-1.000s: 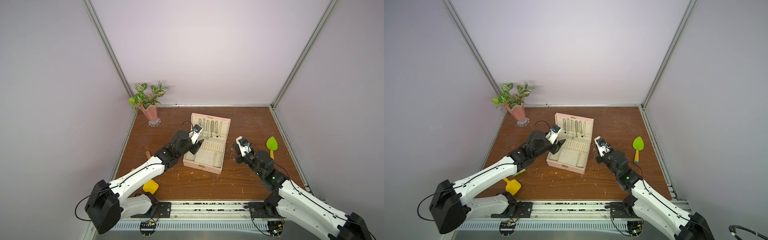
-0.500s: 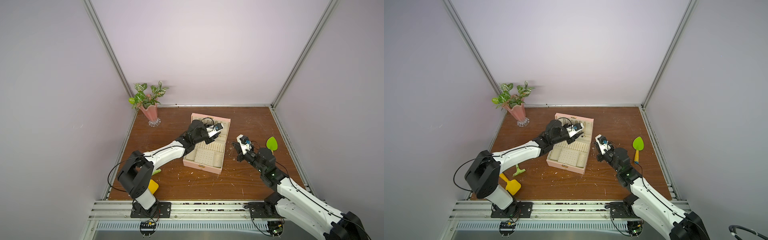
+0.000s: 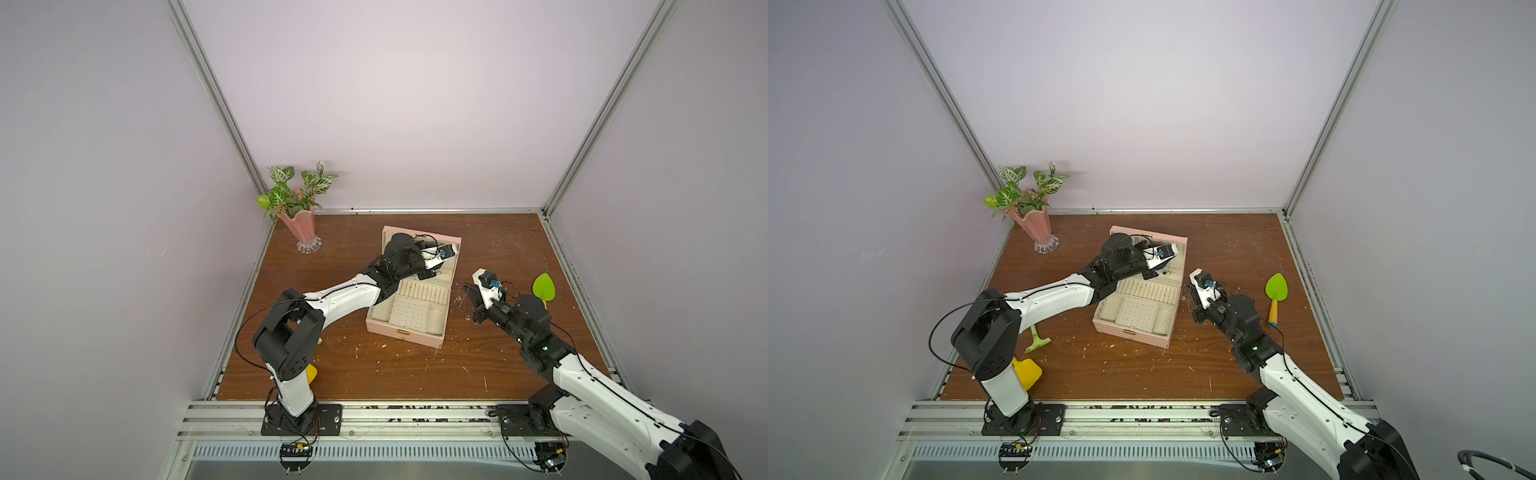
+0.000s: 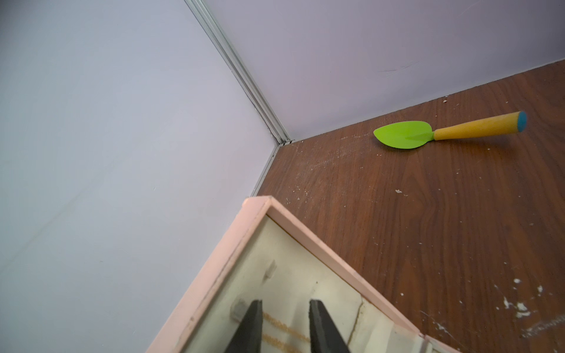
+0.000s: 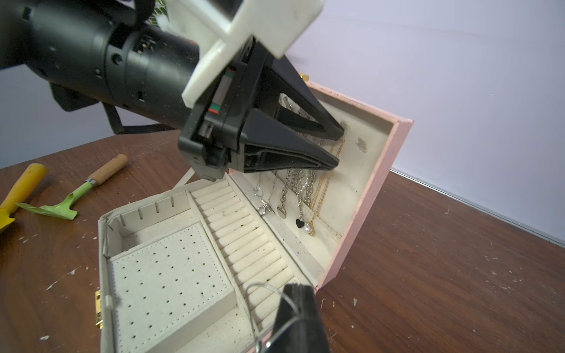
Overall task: Put jewelry chain into jewelry box
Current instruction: Open the fastener on the jewelry box.
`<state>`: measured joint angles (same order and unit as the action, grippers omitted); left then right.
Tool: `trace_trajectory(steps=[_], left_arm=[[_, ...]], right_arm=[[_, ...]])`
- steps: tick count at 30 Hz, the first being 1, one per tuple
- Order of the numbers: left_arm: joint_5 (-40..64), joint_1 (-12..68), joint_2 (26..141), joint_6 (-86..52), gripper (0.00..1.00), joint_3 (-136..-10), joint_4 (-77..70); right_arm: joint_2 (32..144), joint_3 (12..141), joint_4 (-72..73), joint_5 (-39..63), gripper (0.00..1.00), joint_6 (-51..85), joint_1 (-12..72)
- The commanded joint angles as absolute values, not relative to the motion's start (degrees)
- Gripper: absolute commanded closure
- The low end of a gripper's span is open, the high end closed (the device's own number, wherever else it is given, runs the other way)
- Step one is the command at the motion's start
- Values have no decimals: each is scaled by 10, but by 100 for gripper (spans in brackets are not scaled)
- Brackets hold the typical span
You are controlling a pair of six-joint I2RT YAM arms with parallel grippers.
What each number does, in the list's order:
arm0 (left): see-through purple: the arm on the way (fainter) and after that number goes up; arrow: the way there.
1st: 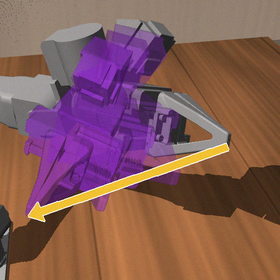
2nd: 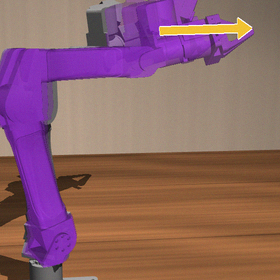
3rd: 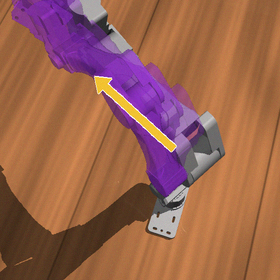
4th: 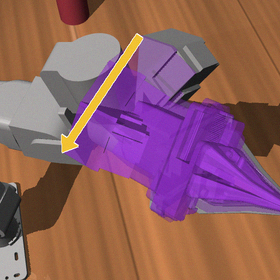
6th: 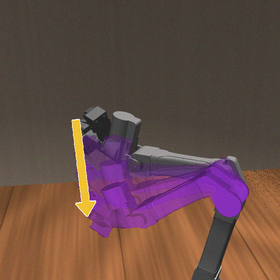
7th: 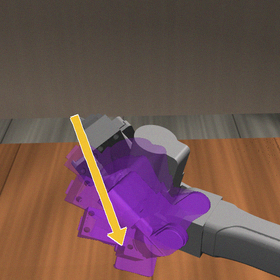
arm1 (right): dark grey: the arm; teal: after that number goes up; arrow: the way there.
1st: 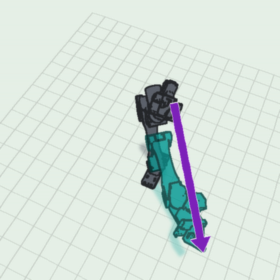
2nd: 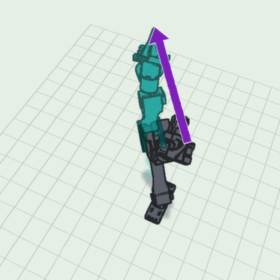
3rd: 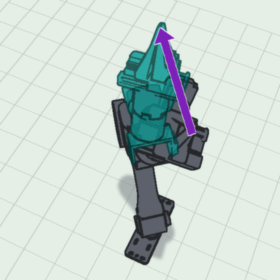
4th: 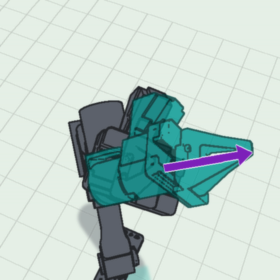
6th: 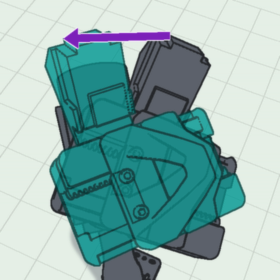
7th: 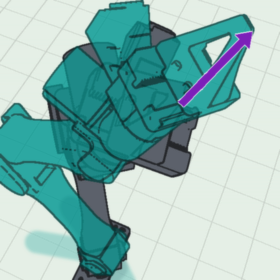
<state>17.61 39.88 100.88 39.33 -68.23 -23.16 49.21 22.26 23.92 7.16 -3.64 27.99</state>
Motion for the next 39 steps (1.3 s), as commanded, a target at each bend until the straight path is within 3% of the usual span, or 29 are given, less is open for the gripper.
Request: trace_trajectory(steps=[1,13,22,30,39], left_arm=[[191,406,1022,401,70,-708,-248],[180,416,1045,418,71,-739,-239],[133,431,1048,475,83,-734,-201],[68,450,1040,522,91,-677,-257],[46,455,1036,565,93,-636,-270]], right_arm=[[496,239,267,86,99,-39,277],[499,236,269,92,99,-36,272],[501,231,274,97,99,-34,266],[502,229,278,97,99,-31,263],[503,225,284,101,100,-27,258]])
